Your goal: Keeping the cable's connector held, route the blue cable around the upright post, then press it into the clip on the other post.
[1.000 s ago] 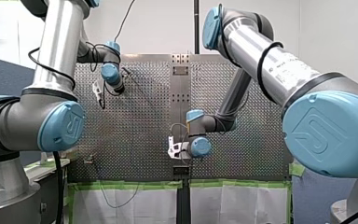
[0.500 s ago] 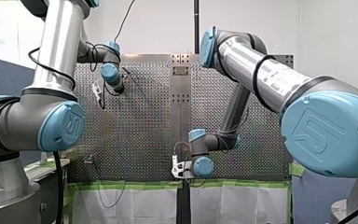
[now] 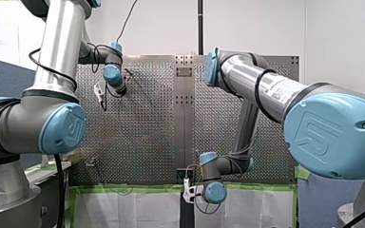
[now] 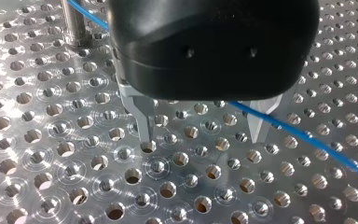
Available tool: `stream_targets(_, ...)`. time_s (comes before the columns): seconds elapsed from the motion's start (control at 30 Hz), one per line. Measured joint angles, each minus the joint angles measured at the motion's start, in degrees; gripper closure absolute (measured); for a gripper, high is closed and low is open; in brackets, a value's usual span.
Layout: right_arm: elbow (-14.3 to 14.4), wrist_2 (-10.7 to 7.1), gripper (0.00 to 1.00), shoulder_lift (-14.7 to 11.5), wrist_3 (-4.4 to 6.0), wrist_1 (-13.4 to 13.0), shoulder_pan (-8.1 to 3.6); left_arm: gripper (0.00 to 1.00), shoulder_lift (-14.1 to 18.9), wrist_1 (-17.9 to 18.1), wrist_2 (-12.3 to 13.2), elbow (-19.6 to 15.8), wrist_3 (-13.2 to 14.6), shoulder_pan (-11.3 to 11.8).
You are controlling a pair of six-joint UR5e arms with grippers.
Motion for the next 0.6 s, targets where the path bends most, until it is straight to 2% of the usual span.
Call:
stream_targets(0.2,2.3,1.41,1.0,0.0,0.03,-2.2,-1.25,0.01,0.0,0.0,0.0,0.0,0.0,0.0)
stream_targets(0.6,8.6,1.87,1.0,-5.9,0.03,-6.3,-3.54,0.01,0.0,0.1,-0.1,0.0,-0.2,0.3)
